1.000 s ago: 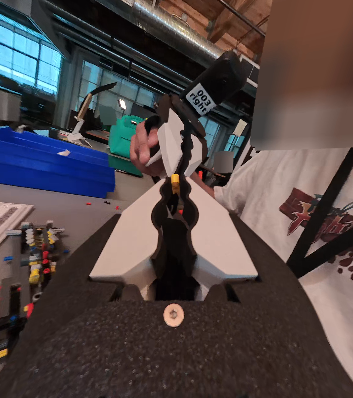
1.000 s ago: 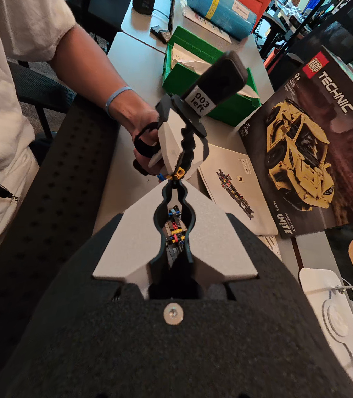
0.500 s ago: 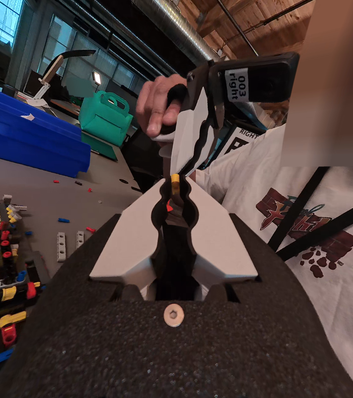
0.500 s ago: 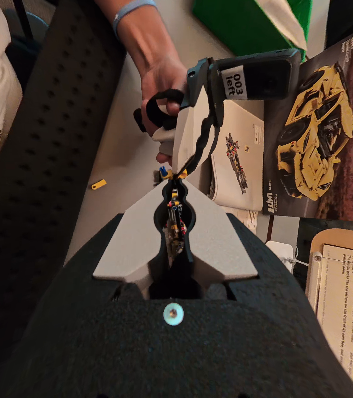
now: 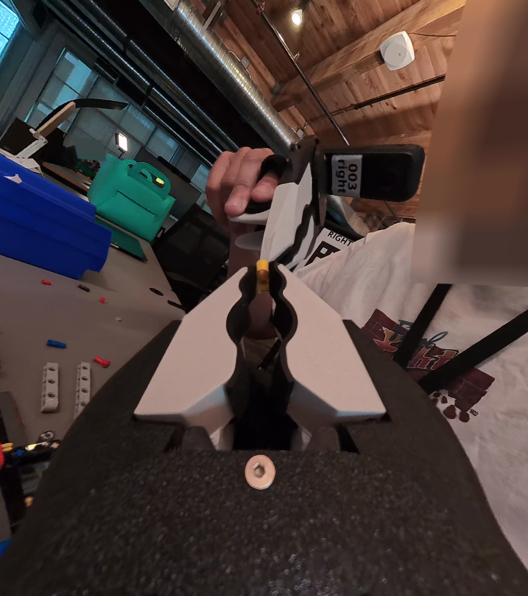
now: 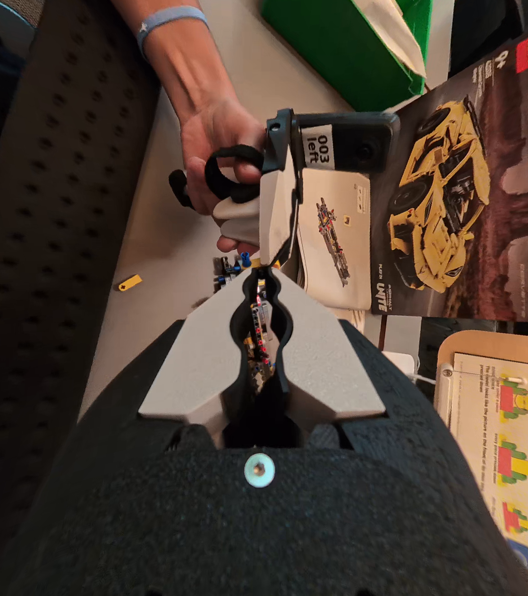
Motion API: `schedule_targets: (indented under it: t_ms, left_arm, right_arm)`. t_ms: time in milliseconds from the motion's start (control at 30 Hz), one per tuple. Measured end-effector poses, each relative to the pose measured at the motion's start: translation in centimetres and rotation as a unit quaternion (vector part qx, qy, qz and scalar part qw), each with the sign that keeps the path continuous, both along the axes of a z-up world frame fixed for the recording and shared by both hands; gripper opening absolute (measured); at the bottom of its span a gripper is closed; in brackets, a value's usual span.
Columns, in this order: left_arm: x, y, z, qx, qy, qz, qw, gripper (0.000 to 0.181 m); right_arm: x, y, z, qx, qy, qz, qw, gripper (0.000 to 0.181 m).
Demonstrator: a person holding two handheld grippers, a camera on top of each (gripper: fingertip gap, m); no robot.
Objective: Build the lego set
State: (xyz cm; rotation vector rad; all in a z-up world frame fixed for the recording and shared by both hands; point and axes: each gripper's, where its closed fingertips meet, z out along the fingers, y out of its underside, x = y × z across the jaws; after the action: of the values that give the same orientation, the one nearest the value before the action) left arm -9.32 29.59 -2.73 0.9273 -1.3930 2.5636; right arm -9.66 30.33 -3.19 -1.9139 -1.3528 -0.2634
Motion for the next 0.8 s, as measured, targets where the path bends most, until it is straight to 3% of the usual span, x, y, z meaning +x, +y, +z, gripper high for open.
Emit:
schedule_targets:
  t_ms: [167, 467, 567, 800]
  left_arm:
    - [-1.2, -0.7, 1.3, -0.037, -0.022, -0.044, 0.998, 0.006]
    - [-2.7, -0.7, 2.8, -0.068, -0.055, -0.082, 0.993, 0.006]
    - [-2.9, -0.5, 2.9, -0.065, -0.057, -0.079, 0.993, 0.006]
    - [-2.1, -0.1, 2.3, -0.069, -0.041, -0.064, 0.995, 0.006]
  right_arm:
    - [-1.3, -0.6, 1.2, -0.006, 0.125, 0.047, 0.991, 0.004]
    - [-2.7, -0.7, 2.8, -0.003, 0.316, 0.094, 0.944, 0.004]
    - [-2.9, -0.6, 2.9, 0.01, 0.309, 0.086, 0.947, 0.003]
    - [-2.2, -0.1, 2.2, 0.036, 0.211, 0.048, 0.976, 0.004]
